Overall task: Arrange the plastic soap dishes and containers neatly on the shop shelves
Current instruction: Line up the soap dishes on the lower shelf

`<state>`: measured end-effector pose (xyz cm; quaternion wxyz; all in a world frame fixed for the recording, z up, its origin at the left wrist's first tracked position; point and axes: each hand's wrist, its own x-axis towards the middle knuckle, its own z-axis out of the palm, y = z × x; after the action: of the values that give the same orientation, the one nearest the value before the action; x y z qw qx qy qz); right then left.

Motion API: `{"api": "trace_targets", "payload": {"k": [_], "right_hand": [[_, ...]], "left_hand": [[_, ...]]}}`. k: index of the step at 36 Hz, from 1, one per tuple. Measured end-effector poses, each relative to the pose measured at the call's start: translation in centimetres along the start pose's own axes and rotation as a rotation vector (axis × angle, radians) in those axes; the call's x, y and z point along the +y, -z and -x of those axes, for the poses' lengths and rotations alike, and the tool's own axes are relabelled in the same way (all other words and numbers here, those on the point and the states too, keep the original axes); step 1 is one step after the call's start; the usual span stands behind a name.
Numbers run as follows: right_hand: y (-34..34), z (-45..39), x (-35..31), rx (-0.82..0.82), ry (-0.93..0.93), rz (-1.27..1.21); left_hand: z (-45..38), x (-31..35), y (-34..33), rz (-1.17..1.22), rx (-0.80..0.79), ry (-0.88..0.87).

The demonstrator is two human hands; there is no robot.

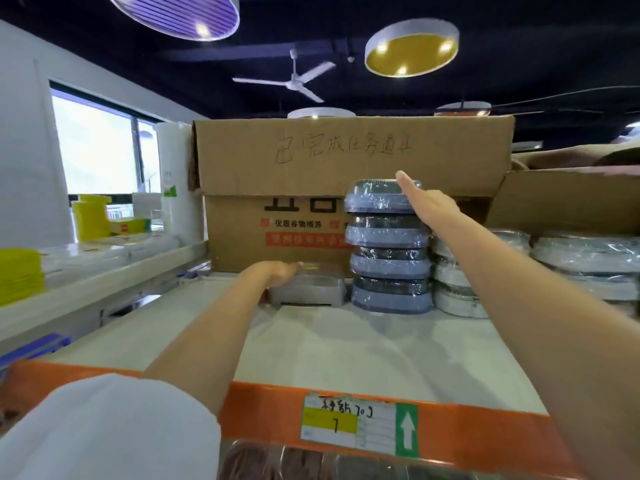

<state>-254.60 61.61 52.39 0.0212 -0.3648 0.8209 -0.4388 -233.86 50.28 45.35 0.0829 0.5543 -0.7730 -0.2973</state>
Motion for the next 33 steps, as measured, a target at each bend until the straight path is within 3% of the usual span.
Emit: {"api": "trace_targets", "payload": {"k": [9, 22, 33], "right_hand": [[0.0, -1.0, -0.4, -0.053, -0.119, -0.239], [1.5, 0.1, -0.9, -0.082, -0.078, -0.502], [2.1, 4.5, 0.0, -0.205, -0.139, -0.874]], "left_hand": [[-0.6, -0.1, -0.1, -0.018, 0.044, 0.013], [0.6, 0.5, -0.7, -0.05, 0.144, -0.101], [1.7, -0.7, -0.1, 0.378, 0.163, -0.155]]}}
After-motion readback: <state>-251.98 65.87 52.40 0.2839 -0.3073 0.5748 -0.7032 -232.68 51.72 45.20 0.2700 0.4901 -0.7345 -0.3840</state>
